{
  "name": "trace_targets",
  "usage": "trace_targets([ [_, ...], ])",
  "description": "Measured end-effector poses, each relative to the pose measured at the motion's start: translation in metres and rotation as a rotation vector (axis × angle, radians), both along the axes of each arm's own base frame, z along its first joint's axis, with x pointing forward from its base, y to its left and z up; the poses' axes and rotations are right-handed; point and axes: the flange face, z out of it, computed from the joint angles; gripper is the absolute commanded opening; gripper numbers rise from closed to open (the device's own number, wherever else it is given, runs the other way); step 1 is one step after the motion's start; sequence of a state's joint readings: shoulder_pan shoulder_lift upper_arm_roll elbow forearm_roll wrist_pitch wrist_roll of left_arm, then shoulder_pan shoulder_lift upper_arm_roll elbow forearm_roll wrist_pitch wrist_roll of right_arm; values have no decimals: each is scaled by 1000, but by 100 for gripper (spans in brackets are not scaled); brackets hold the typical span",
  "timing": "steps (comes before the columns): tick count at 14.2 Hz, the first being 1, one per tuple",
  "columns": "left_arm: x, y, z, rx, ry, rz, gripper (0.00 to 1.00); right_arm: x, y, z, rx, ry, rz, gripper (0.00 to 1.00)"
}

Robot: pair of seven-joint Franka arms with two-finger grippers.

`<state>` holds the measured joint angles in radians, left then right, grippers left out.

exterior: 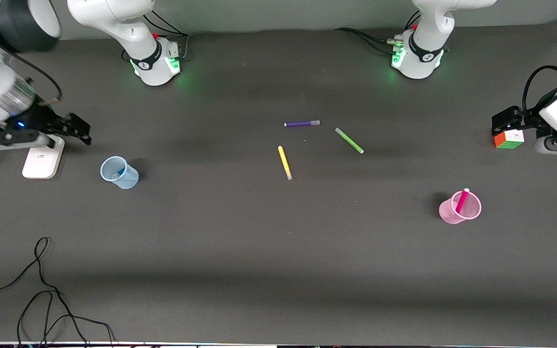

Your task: Place pink and blue markers in matching cups

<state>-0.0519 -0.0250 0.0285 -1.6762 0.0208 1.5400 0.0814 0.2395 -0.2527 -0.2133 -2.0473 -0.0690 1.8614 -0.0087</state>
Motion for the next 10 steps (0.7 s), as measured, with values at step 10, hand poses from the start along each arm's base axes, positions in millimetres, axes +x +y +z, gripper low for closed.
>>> trace_targets([
  [10,-5,0,7,-3,-2,1,100,71,23,38,33,28,-14,100],
])
